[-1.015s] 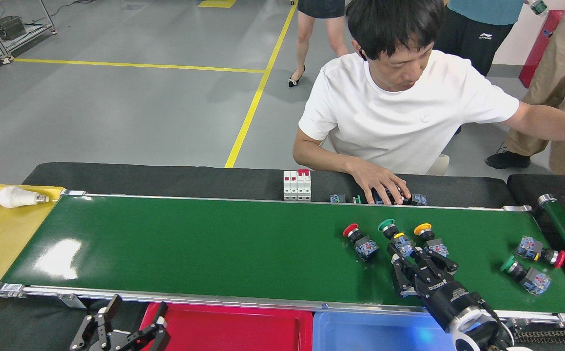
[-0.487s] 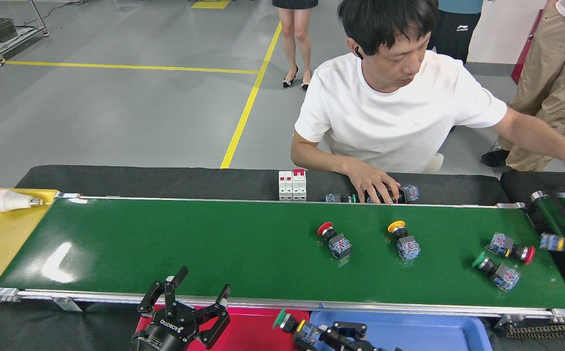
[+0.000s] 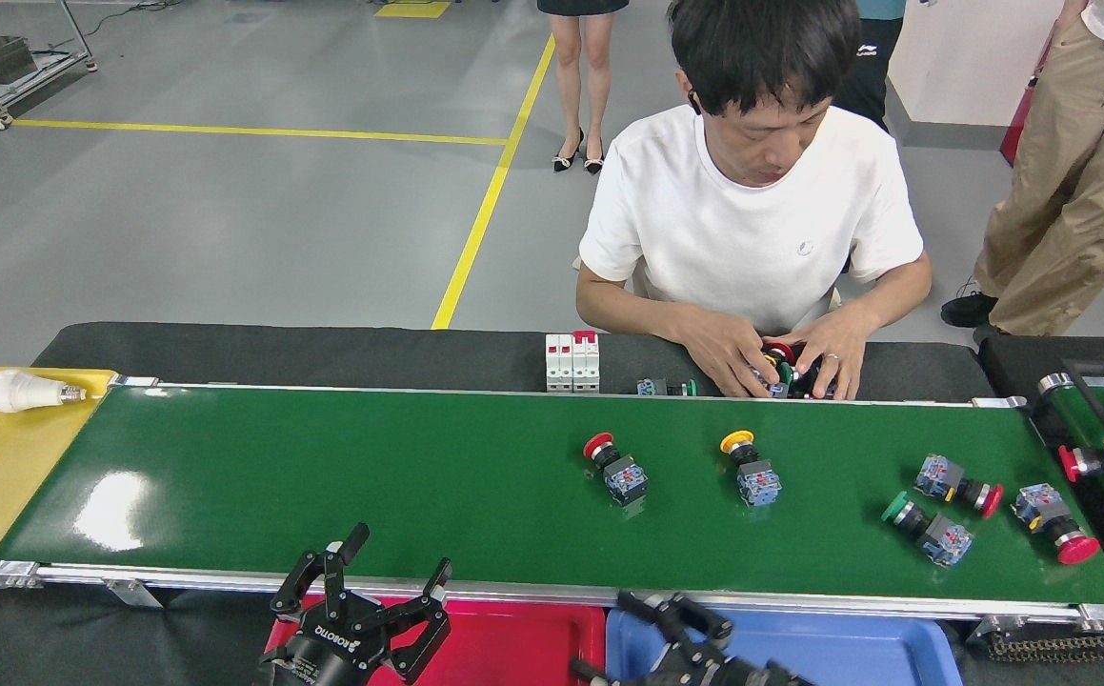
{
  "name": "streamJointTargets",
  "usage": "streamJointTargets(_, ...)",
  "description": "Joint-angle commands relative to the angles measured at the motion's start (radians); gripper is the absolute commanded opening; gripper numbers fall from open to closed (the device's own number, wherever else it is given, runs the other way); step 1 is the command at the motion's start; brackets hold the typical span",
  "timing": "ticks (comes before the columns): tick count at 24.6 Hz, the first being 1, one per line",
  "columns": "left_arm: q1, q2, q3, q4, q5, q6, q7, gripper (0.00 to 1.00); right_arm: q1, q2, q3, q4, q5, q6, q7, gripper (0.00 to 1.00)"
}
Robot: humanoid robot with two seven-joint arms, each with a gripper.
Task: Pick switch part from conveyor to tray
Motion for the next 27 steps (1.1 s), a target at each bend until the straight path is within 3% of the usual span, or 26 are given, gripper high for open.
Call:
streamJointTargets(1, -0.054, -0.033, -0.013, 0.038, -0.027, 0.011, -0.011, 1.00, -0.009, -0.013, -0.057, -0.015, 0.003, 0.111, -0.003, 0.98)
streamJointTargets(4, -0.137, -0.081, -0.019, 0.135, -0.081, 0.039, -0.017, 1.00, 0.000, -0.036, -0.117, -0.017, 0.026, 0.238, -0.021, 0.97)
streamJointTargets(7, -0.195, -0.101, -0.022, 0.199, -0.098, 0.066, -0.018, 1.00, 0.044, -0.039, -0.139, -0.035, 0.087, 0.391, -0.129, 0.97)
streamJointTargets(12, -0.238, -0.116, -0.022, 0.260, -0.099, 0.073, -0.037, 1.00, 0.232, -0.076, -0.142, -0.121, 0.094, 0.365, -0.320, 0.99)
streamJointTargets(14, -0.257, -0.122, -0.022, 0.293, -0.099, 0.074, -0.037, 1.00, 0.255, -0.074, -0.142, -0.132, 0.094, 0.341, -0.334, 0.99)
streamJointTargets(21, -0.332, -0.125, -0.022, 0.406, -0.098, 0.094, -0.037, 1.00, 0.256, -0.067, -0.142, -0.135, 0.098, 0.356, -0.334, 0.99)
streamJointTargets(25, -0.418, -0.133, -0.022, 0.523, -0.098, 0.114, -0.026, 1.00, 0.212, -0.067, -0.132, -0.122, 0.141, 0.399, -0.285, 0.99)
streamJointTargets(26, -0.435, -0.133, -0.022, 0.541, -0.098, 0.123, -0.026, 0.96, 0.189, -0.064, -0.122, -0.112, 0.158, 0.407, -0.259, 0.99)
streamJointTargets(27, -0.447, -0.130, -0.022, 0.561, -0.099, 0.128, -0.026, 0.84, 0.166, -0.064, -0.096, -0.093, 0.169, 0.408, -0.239, 0.99)
